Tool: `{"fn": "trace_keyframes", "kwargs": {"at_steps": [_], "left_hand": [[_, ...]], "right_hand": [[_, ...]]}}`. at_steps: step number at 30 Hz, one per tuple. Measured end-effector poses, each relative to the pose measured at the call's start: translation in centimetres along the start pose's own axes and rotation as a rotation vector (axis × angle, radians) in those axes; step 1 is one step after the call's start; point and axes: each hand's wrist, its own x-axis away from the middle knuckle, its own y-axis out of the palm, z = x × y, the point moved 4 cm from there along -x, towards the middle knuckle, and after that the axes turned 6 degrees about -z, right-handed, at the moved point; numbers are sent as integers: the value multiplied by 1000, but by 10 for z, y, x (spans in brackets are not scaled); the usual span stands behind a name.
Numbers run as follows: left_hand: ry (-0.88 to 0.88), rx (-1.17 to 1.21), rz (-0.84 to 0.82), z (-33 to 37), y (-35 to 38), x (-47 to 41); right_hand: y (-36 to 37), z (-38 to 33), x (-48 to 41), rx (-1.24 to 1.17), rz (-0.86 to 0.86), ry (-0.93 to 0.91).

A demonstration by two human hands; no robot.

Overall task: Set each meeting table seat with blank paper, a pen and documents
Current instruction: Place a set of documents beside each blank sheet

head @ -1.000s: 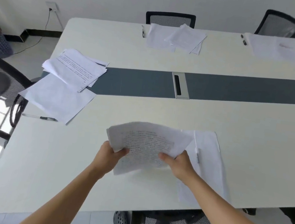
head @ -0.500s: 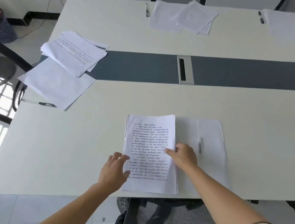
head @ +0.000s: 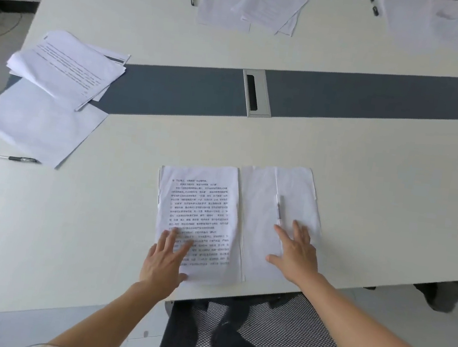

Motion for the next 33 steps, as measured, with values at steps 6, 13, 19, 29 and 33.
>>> {"fn": "trace_keyframes", "kwargs": {"at_steps": [6, 13, 19, 29, 33], "left_hand": [[-2, 11, 24, 2, -5, -5], [1, -10, 16, 1, -6, -7], [0, -13, 30, 4, -11, -4], [-58, 666, 296, 17, -39, 57], [-118, 945, 408, 21, -31, 122]], "right_hand": [[-2, 0, -3, 11, 1, -3], [-2, 0, -3, 3, -3, -8], [-5, 1, -1, 3, -6, -22], [-29, -14, 52, -454, 141, -188], [-21, -34, 92, -746, 50, -323]]}}
